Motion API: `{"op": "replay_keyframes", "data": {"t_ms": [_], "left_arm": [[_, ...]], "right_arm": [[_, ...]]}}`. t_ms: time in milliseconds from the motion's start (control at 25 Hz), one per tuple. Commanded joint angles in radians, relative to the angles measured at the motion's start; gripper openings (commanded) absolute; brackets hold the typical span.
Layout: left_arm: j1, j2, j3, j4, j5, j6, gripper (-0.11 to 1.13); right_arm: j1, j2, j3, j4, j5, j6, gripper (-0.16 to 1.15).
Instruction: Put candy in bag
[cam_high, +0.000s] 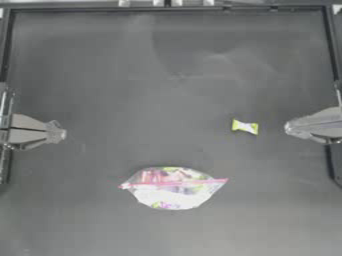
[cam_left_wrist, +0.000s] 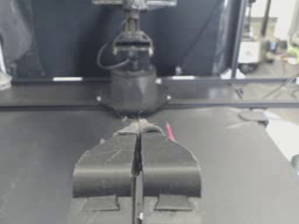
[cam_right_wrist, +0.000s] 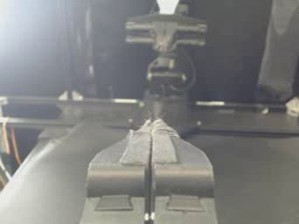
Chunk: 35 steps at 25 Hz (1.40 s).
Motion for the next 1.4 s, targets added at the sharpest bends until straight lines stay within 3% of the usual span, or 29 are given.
{"op": "replay_keyframes", "data": {"t_ms": [40, 440, 560, 680, 800, 840, 880, 1080, 1400], "left_arm": [[0.002, 0.003, -0.006, 0.008, -0.009, 0.003, 0.02], [-0.009, 0.003, -0.011, 0.021, 0.002, 0.003, 0.13], [-0.012, 0.008, -0.014, 0.028, 0.014, 0.003, 0.39], [-0.017, 0.009, -0.017, 0.028, 0.031, 0.002, 0.81], [-0.017, 0.009, -0.021, 0.028, 0.032, 0.0, 1.08], [-0.017, 0.009, -0.021, 0.028, 0.034, 0.002, 1.07], [-0.017, 0.009, -0.021, 0.028, 0.04, 0.0, 1.04], [-0.017, 0.009, -0.021, 0.028, 0.069, 0.0, 0.99], [-0.017, 0.009, -0.018, 0.029, 0.12, 0.002, 1.0]], "right_arm": [[0.005, 0.006, 0.003, 0.005, -0.015, 0.014, -0.02], [0.012, 0.003, -0.002, -0.032, -0.023, 0.025, 0.13], [0.012, 0.006, -0.009, -0.061, -0.021, 0.023, 0.32], [0.012, 0.012, -0.014, -0.094, -0.021, 0.028, 0.64], [0.012, 0.018, -0.021, -0.098, -0.021, 0.028, 0.95], [0.012, 0.018, -0.025, -0.095, -0.021, 0.028, 1.04], [0.012, 0.021, -0.026, -0.095, -0.02, 0.028, 1.06], [0.012, 0.021, -0.058, -0.089, 0.043, 0.026, 0.99], [0.025, 0.126, -0.282, -0.064, 0.43, 0.028, 0.99]]}}
